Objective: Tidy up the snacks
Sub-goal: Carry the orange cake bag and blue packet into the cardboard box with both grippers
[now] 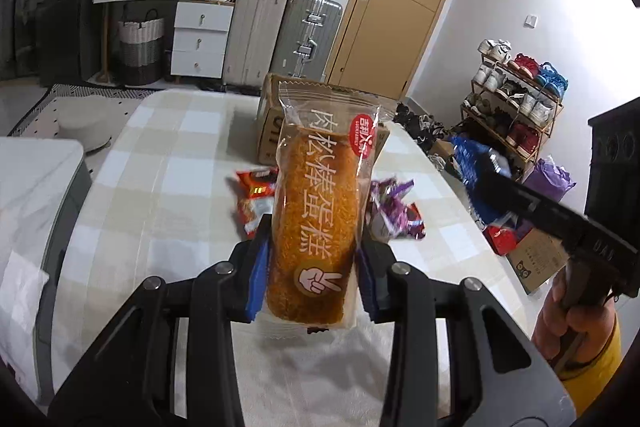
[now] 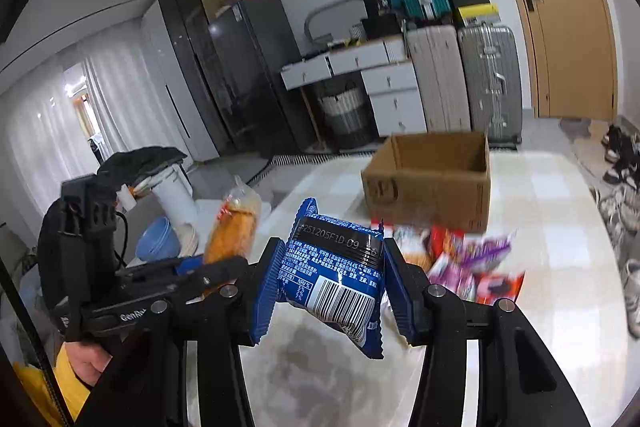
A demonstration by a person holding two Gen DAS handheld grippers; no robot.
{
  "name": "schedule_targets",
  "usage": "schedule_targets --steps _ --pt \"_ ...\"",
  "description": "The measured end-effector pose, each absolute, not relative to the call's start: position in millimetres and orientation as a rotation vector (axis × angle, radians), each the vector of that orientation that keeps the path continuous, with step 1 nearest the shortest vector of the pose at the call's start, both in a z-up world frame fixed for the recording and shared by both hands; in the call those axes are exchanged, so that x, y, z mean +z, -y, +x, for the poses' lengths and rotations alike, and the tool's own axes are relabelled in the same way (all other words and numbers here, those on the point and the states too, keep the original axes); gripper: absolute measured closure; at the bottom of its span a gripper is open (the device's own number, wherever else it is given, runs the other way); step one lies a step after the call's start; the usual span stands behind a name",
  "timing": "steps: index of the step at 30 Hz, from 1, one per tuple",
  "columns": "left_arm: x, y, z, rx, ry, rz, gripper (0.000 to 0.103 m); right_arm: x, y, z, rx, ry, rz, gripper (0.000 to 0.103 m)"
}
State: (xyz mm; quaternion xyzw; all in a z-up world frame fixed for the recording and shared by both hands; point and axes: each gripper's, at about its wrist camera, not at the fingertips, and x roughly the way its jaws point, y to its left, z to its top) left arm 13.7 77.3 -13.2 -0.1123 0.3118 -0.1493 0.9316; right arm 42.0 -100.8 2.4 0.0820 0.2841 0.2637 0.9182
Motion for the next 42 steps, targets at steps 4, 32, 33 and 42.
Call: schedule_targets --steps 4,32,33,42 --pt "10 -73 34 -0.31 -0.628 -0.205 0.069 24 109 66 0.535 -0.572 0.175 0.054" --pt "52 22 294 -0.282 -0.798 -0.076 0.069 29 125 303 0.467 -0.697 0.149 0.053" --pt "47 24 305 -0.278 -0.813 -0.076 0.069 24 124 310 0.467 -0.707 0.15 0.053" --pt "-8 35 387 -0.268 -0.956 -0.077 0.069 -27 121 362 0.442 -0.845 0.152 0.053"
